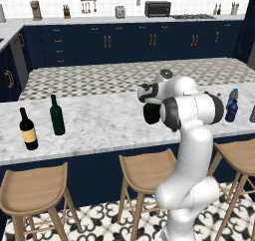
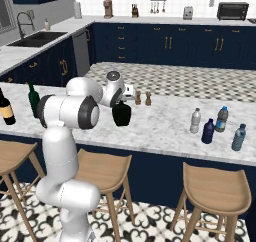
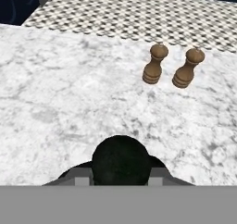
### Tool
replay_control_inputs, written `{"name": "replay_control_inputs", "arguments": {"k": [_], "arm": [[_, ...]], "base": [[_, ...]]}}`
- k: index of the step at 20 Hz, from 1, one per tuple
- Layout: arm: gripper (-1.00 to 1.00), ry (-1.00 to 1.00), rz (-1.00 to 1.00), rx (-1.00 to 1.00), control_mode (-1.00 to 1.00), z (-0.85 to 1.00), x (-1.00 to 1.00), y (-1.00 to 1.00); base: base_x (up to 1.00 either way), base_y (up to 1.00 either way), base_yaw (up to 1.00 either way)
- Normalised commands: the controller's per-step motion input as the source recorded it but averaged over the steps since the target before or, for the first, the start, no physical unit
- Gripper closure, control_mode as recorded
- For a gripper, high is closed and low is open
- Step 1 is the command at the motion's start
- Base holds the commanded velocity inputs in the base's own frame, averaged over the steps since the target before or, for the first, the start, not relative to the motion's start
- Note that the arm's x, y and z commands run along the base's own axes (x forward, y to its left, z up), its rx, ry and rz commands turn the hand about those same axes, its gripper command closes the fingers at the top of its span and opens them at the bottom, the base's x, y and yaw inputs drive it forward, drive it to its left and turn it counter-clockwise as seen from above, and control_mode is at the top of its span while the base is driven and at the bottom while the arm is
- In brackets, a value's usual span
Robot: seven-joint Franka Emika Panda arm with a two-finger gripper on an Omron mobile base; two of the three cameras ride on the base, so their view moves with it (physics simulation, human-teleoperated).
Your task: Move the plastic bottles in the middle to the plastics group, and the glass bottles in the middle to the glass group.
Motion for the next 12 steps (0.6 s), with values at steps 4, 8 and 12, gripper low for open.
{"name": "replay_control_inputs", "arguments": {"k": [4,8,12], "arm": [[1.0,-0.07,0.0,0.02,-1.0,0.01,-0.08,0.0],[1.0,-0.13,0.02,0.16,-1.0,0.27,-0.32,0.1],[1.0,0.0,0.13,0.17,-1.0,0.23,-0.39,0.47]], "base": [[0.0,0.0,0.0],[0.0,0.0,0.0],[0.0,0.0,0.0]]}}
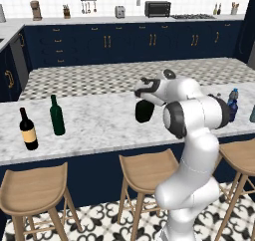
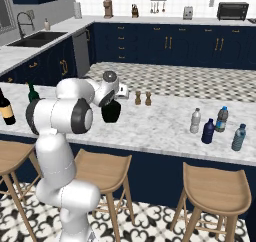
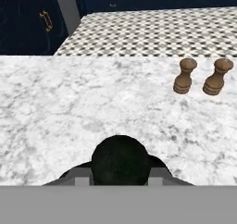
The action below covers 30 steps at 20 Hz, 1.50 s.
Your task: Move the plastic bottles in the middle to the plastics group, and the glass bottles in the middle to the glass group.
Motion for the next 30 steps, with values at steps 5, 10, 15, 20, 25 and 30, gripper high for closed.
{"name": "replay_control_inputs", "arguments": {"k": [5,10,15,20,25,30], "arm": [[1.0,0.0,0.17,0.01,-1.0,0.02,-0.37,0.84],[1.0,-0.02,0.15,-0.05,-1.0,0.06,-0.23,1.0],[1.0,-0.08,0.09,-0.03,-1.0,0.11,-0.15,1.0],[1.0,-0.03,0.11,0.0,-1.0,0.05,-0.23,0.71],[1.0,-0.03,0.17,0.0,-1.0,0.0,-0.22,0.43],[1.0,-0.07,0.09,0.0,-1.0,0.0,0.02,0.53]], "base": [[0.0,0.0,0.0],[0.0,0.0,0.0],[0.0,0.0,0.0],[0.0,0.0,0.0],[0.0,0.0,0.0],[0.0,0.0,0.0]]}}
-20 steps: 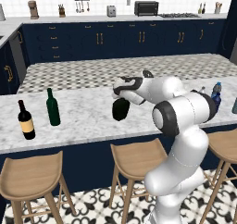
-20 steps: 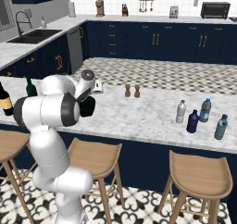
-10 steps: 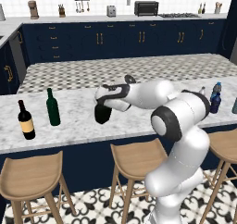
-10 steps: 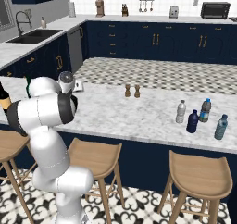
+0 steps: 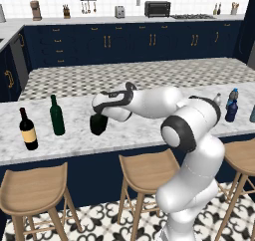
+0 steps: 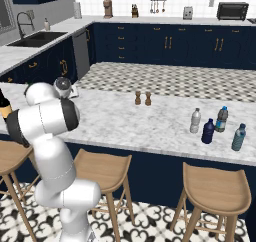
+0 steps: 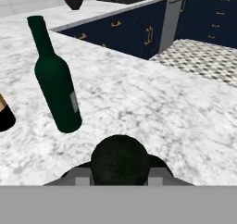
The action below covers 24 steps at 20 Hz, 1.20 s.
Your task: Move the plastic bottles in the middle to the plastics group, and the glass bottles in the middle to the glass group.
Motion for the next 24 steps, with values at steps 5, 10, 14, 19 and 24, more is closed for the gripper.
{"name": "replay_control_inputs", "arguments": {"k": [5,10,14,19,24], "arm": [[1.0,-0.01,0.05,0.0,-1.0,0.0,0.09,0.62],[1.0,-0.01,0.02,0.0,-1.0,0.0,0.02,0.35],[1.0,0.0,0.0,0.0,-1.0,0.0,0.04,0.25],[1.0,0.0,0.0,0.0,-1.0,0.0,0.03,0.26],[1.0,0.0,0.0,0.0,-1.0,0.0,0.17,0.22]], "base": [[0.0,0.0,0.0],[0.0,0.0,0.0],[0.0,0.0,0.0],[0.0,0.0,0.0],[0.0,0.0,0.0]]}}
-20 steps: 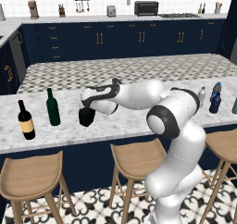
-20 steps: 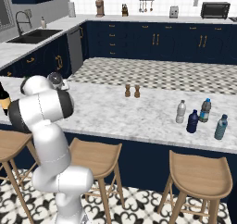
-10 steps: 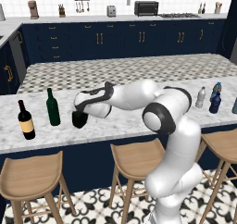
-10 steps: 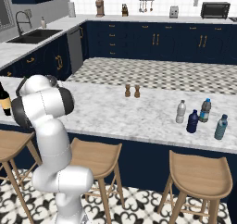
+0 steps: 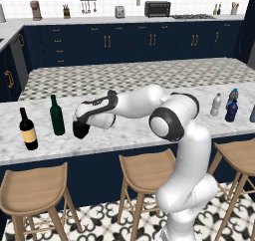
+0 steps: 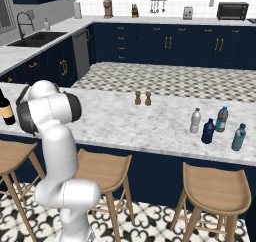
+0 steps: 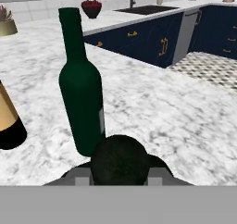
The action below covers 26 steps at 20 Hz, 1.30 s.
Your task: Move the plastic bottles in the middle to the plastics group, and the glass bottles in the middle to the glass group.
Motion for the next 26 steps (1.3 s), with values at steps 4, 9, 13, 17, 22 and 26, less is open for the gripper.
{"name": "replay_control_inputs", "arguments": {"k": [4,9,13,17,22,26], "arm": [[1.0,0.0,0.0,0.0,-1.0,0.0,0.22,0.12],[1.0,0.0,0.0,0.0,-1.0,0.02,0.12,0.13],[1.0,0.0,0.01,0.0,-1.0,0.0,0.0,0.03],[1.0,0.0,0.01,0.0,-1.0,0.0,0.0,0.08],[1.0,0.0,0.0,0.0,-1.0,-0.02,0.01,0.01],[1.0,0.04,0.0,0.0,-1.0,-0.25,0.0,0.0]], "base": [[0.0,0.0,0.0],[0.0,0.0,0.0],[0.0,0.0,0.0],[0.0,0.0,0.0],[0.0,0.0,0.0],[0.0,0.0,0.0]]}}
